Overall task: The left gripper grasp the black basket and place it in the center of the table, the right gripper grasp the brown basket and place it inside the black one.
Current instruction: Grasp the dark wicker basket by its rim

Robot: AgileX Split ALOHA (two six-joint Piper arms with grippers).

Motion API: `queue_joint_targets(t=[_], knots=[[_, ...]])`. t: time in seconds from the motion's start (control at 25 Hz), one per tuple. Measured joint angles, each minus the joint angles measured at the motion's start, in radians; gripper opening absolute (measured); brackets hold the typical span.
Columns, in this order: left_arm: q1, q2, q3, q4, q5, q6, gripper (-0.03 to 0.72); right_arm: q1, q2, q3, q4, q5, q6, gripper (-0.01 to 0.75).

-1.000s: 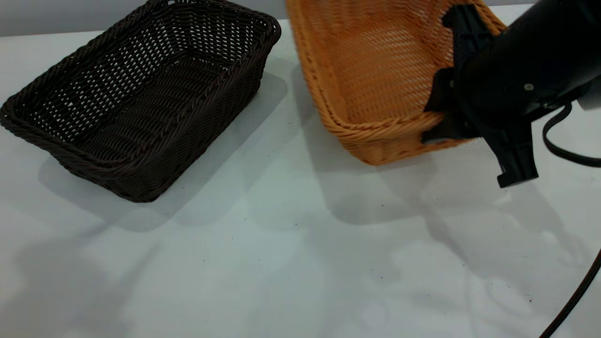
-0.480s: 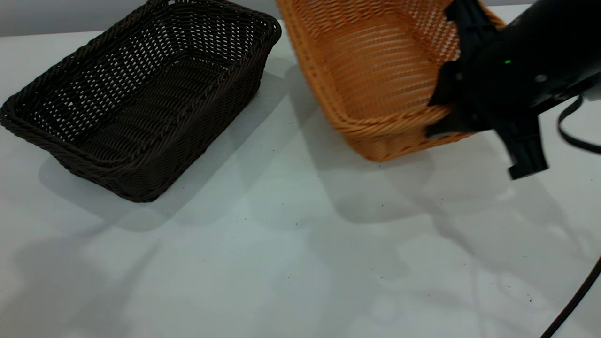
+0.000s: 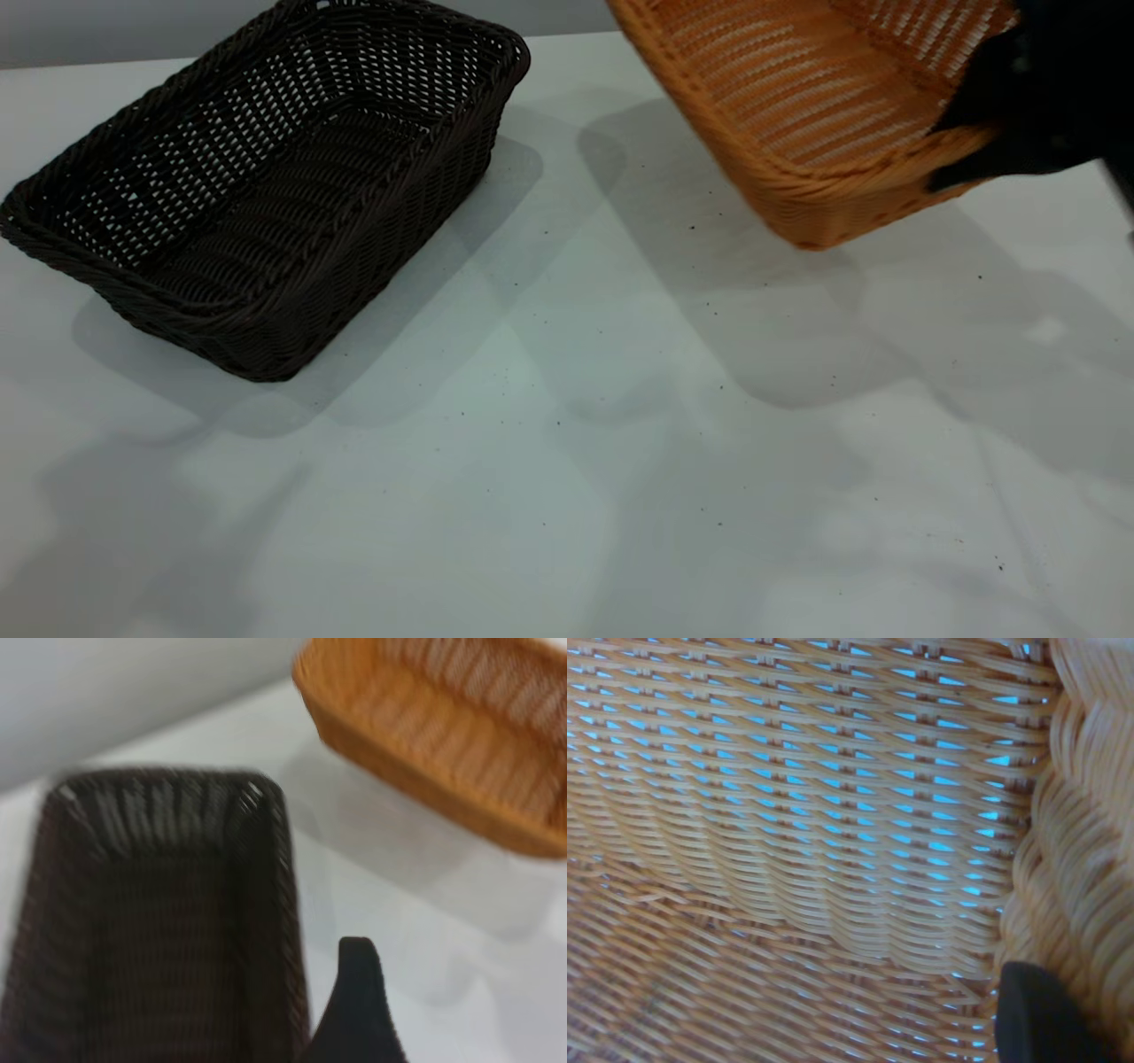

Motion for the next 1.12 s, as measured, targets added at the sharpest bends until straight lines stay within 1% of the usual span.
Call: queue_joint_targets(t=[0.08,0.16,0.28,0.4,0.52,0.56,0.72,0.8,1.0,1.12], knots=[[0.000,0.025,0.000,-0.009,0.025,0.011,0.505,-0.038,-0.002,-0.016,-0.084,0.067,-0.017,0.099],[0.000,0.054,0.000,-0.011,0.021,0.027,0.505,-0.061,-0.002,-0.043,-0.162,0.121,-0.018,0.099],[-0.010,0.102,0.000,-0.010,0.015,0.026,0.505,-0.083,-0.002,-0.111,-0.249,0.155,-0.021,0.099],[-0.052,0.155,0.000,-0.008,-0.027,0.016,0.505,-0.086,-0.002,-0.197,-0.348,0.209,-0.020,0.099],[-0.111,0.217,0.000,0.001,-0.106,-0.003,0.505,-0.085,-0.002,-0.291,-0.446,0.296,-0.019,0.099],[-0.128,0.240,0.000,0.011,-0.134,-0.012,0.505,-0.085,-0.002,-0.322,-0.475,0.307,-0.014,0.099],[-0.204,0.333,0.000,0.104,-0.224,-0.091,0.505,-0.088,0.000,-0.429,-0.577,0.340,0.017,0.099],[-0.232,0.374,0.000,0.171,-0.255,-0.163,0.505,-0.099,0.000,-0.461,-0.614,0.388,0.012,0.099],[-0.243,0.451,0.001,0.351,-0.330,-0.345,0.505,-0.152,0.000,-0.485,-0.639,0.407,-0.014,0.099],[-0.246,0.490,0.001,0.393,-0.382,-0.409,0.505,-0.180,0.000,-0.486,-0.640,0.447,-0.055,0.099]])
